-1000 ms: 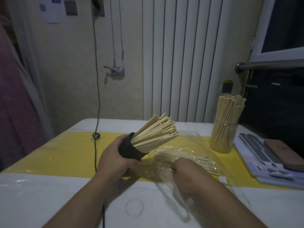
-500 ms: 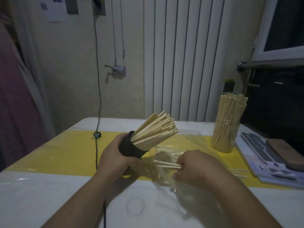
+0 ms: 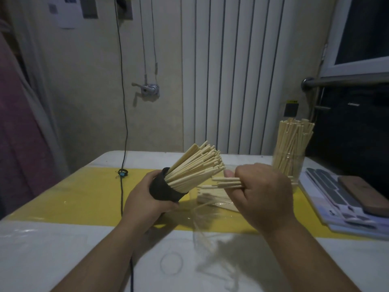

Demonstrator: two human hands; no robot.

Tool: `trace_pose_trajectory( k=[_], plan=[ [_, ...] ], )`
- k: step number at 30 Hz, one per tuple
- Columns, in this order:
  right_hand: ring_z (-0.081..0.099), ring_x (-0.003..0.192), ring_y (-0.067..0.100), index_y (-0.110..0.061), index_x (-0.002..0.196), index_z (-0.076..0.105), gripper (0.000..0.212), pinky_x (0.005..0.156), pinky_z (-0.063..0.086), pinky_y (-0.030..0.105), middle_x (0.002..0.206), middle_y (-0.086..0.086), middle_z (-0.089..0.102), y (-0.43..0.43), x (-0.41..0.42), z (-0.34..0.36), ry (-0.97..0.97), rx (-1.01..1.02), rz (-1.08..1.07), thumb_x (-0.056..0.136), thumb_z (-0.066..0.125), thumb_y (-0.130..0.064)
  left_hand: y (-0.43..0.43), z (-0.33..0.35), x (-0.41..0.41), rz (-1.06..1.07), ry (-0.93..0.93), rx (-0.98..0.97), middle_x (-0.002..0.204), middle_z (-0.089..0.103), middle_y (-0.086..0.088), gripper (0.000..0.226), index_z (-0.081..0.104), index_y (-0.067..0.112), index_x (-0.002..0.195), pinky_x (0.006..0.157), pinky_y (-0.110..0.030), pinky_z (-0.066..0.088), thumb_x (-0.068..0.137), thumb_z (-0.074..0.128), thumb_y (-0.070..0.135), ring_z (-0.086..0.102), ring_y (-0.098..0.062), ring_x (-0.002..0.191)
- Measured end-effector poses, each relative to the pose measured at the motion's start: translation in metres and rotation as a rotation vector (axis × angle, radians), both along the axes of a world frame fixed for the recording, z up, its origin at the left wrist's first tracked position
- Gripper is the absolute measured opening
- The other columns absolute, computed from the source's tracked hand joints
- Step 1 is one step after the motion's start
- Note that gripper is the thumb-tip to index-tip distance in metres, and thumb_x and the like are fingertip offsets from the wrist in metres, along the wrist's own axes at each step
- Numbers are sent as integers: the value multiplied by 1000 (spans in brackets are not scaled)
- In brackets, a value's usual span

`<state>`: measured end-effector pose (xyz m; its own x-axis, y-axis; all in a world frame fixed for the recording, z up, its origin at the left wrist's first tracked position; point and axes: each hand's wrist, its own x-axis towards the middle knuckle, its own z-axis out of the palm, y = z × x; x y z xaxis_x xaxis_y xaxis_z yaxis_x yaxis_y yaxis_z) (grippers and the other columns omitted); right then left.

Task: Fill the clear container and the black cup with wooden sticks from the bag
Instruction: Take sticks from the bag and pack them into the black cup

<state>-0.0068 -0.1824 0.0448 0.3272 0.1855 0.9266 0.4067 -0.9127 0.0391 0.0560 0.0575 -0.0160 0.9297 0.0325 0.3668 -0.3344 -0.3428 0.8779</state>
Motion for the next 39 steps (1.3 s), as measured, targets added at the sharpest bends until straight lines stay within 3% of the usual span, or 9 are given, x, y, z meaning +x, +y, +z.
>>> trace_pose_trajectory(
  k=[6, 9, 13, 19, 26, 30, 36, 39],
  plan=[
    [41, 65, 25, -6, 63, 52, 50, 59, 33, 40, 72, 10, 52, -1, 9, -3, -151, 133, 72, 104, 40, -32, 0, -1, 1, -9, -7, 2, 113, 62, 20, 81, 55, 45, 118, 78, -31, 53, 56, 93, 10, 58, -6, 106],
    [40, 61, 23, -4, 63, 53, 54, 52, 33, 35, 72, 12, 49, 1, 3, -1, -222, 184, 83, 106, 38, -35, 1, -1, 2, 0, -2, 12, 111, 63, 22, 81, 55, 46, 119, 83, -37, 55, 56, 93, 11, 58, -7, 106],
    [42, 57, 19, -1, 66, 59, 57, 49, 32, 24, 74, 13, 50, 2, -3, 0, -285, 234, 84, 106, 39, -36, 1, 0, 1, -7, -1, -5, 100, 62, 35, 78, 56, 55, 106, 76, -31, 53, 53, 93, 12, 58, 2, 100],
    [46, 78, 0, -2, 81, 72, 35, 73, 35, 4, 82, 7, 57, 9, -3, 0, -180, 444, 256, 98, 55, -27, 0, 1, -1, -18, -12, 20, 98, 61, 38, 77, 55, 56, 104, 76, -30, 53, 55, 92, 9, 58, 3, 98],
    [62, 80, 4, -13, 75, 74, 29, 73, 39, 8, 77, -6, 65, 19, -2, -1, 49, 665, 427, 97, 60, -27, -3, 5, -5, -24, -31, 55, 100, 62, 38, 77, 56, 58, 102, 74, -25, 50, 51, 92, 12, 60, 6, 96],
    [62, 80, 1, -13, 75, 74, 29, 74, 38, 6, 77, -5, 66, 22, -4, 0, 62, 673, 443, 97, 60, -26, -4, 6, -6, -26, -31, 55, 101, 61, 40, 78, 56, 55, 103, 71, -22, 48, 52, 92, 9, 58, 13, 93],
    [59, 81, 1, -8, 78, 71, 35, 76, 37, 7, 76, 2, 65, 20, -7, -3, -92, 693, 321, 99, 53, -30, -4, 6, -7, -52, -36, 37, 100, 62, 38, 77, 58, 52, 106, 71, -23, 49, 53, 91, 6, 57, 16, 92],
    [61, 79, -1, -10, 73, 72, 36, 74, 38, 5, 74, 1, 66, 24, -8, 0, 2, 739, 424, 98, 57, -31, -5, 6, -7, -52, -41, 37, 100, 64, 34, 77, 59, 52, 107, 73, -27, 51, 49, 90, 11, 59, 13, 91]
  ],
)
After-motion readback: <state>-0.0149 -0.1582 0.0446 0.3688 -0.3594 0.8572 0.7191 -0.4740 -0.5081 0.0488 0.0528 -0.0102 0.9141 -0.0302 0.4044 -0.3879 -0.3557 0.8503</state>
